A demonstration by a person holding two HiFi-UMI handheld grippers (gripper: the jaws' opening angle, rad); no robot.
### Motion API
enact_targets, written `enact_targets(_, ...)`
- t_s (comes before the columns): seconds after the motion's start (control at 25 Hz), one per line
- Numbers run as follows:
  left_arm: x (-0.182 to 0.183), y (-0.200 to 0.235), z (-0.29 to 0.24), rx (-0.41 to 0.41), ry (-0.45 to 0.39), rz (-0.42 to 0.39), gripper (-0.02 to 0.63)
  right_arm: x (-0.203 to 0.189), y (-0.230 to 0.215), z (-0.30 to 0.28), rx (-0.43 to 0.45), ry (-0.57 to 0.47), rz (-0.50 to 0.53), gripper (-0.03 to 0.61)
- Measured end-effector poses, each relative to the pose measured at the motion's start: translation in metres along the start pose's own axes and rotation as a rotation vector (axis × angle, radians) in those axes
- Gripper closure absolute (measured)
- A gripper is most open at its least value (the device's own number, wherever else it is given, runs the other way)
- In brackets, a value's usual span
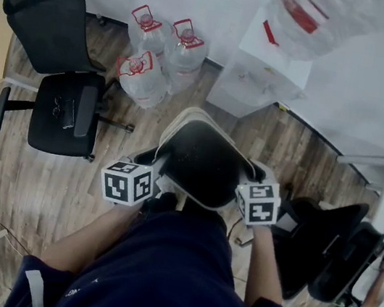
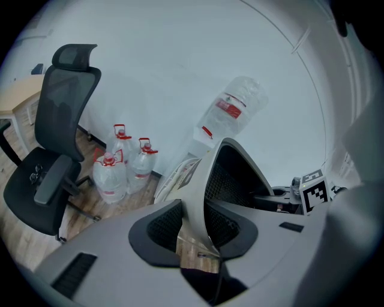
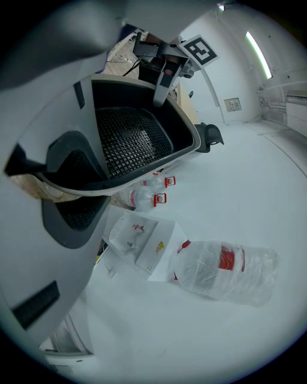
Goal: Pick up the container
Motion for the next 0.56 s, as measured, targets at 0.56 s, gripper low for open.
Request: enact_targets(0.56, 0.007, 0.008, -0.004, -0.007, -0.008, 0.005, 0.489, 0.011, 0.000, -0.006, -0.011, -0.009, 0.012, 0.523)
Point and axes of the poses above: the fingertips, and each gripper's own axes: z backward along the fingers, y to its left, x out of its top, the point moved 7 cm from there along z, backward along the fingers, and after that the axes turned 4 degrees about -z, right-handed, at the moved point
